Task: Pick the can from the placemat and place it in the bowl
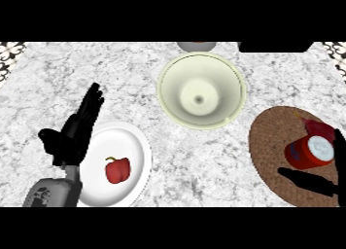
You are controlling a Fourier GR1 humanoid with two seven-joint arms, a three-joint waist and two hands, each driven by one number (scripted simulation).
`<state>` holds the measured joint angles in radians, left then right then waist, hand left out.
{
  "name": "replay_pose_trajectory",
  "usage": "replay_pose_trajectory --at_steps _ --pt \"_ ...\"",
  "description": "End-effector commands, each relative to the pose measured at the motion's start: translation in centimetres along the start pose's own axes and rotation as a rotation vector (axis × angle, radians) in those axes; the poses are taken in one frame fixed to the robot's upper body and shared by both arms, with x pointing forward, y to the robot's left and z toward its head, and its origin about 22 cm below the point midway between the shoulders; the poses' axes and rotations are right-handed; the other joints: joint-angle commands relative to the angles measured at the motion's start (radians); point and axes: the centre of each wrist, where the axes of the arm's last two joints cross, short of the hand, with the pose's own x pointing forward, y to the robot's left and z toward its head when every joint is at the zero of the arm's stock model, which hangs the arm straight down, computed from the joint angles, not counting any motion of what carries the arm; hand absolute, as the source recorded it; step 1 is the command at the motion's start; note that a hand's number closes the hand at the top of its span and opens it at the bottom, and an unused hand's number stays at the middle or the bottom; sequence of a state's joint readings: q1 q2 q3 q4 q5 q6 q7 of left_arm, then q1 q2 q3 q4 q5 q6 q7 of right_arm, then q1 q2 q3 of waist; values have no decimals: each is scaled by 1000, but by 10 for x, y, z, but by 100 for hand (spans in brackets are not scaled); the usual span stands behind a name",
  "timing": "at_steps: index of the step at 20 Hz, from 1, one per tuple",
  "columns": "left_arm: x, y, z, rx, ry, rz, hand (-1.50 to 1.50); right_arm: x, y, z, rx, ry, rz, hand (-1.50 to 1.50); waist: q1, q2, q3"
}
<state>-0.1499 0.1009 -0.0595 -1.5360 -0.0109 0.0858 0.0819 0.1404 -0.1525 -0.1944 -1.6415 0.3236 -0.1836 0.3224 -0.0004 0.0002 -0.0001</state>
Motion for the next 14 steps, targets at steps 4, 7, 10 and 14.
replay_pose_trajectory --at_steps 4,7,10,14 --pt "-8 -2 4 -11 3 2 0 8 9 -26 30 44 87 -150 1 0 0" --pt "7 -4 -6 -16 4 -2 0 -22 -4 -24 55 40 35 -150 -2 0 0" --pt "-5 -16 8 -20 -7 -6 0 -10 9 -22 131 -50 173 150 1 -1 0" --pt "-4 -3 11 -9 -3 9 0 -5 26 -27 158 -110 251 150 5 0 0"
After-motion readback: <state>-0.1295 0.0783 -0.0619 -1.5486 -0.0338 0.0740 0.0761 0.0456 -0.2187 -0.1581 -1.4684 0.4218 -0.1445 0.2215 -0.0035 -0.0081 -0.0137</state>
